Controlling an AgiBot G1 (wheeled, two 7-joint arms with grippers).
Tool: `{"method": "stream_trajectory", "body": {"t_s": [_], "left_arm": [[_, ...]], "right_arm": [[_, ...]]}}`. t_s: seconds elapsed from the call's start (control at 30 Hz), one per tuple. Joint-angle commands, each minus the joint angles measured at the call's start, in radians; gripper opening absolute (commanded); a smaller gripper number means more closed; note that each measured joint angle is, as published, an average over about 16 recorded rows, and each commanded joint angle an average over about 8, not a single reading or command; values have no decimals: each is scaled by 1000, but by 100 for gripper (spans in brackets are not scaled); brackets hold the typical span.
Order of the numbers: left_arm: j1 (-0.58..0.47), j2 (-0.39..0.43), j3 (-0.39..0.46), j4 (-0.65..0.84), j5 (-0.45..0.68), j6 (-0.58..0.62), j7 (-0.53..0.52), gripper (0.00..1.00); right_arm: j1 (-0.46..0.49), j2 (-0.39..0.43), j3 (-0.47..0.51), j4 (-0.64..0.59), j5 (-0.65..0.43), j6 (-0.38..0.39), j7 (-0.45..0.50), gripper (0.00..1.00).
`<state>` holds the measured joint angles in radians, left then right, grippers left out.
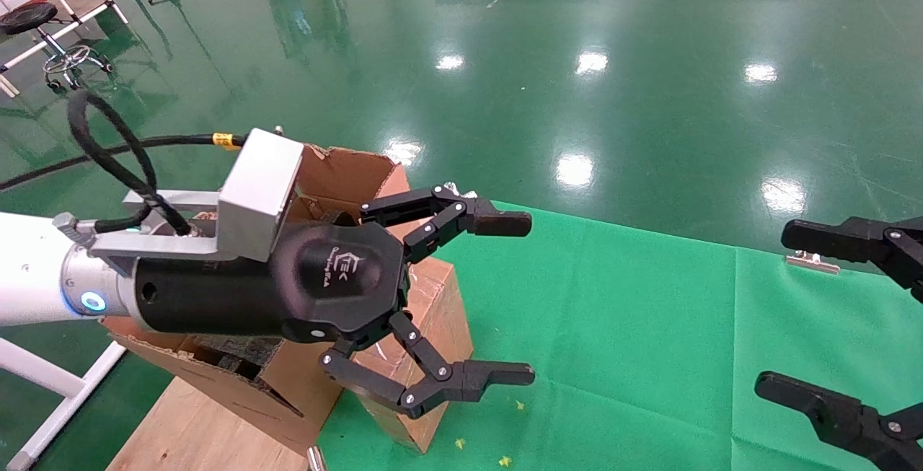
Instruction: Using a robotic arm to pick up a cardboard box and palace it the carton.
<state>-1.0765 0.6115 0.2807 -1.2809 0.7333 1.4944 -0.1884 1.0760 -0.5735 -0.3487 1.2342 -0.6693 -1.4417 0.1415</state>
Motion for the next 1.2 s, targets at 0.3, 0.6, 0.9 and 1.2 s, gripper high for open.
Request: {"method": "stream_trajectory", "body": {"t_s": [0.3, 0.6, 0.9, 1.2], "left_arm": [[0, 0, 0, 0, 0, 0, 0, 100], [-3, -13, 7, -3, 36, -13, 1, 100], [-43, -62, 39, -43, 228, -137, -26, 100], [-62, -74, 56, -56, 287, -175, -32, 100]], "right_arm": [[0, 0, 0, 0, 0, 0, 0, 100], [0, 0, 0, 0, 0, 0, 0, 6], [0, 0, 0, 0, 0, 0, 0, 0], [0, 0, 0, 0, 0, 0, 0, 0]]}}
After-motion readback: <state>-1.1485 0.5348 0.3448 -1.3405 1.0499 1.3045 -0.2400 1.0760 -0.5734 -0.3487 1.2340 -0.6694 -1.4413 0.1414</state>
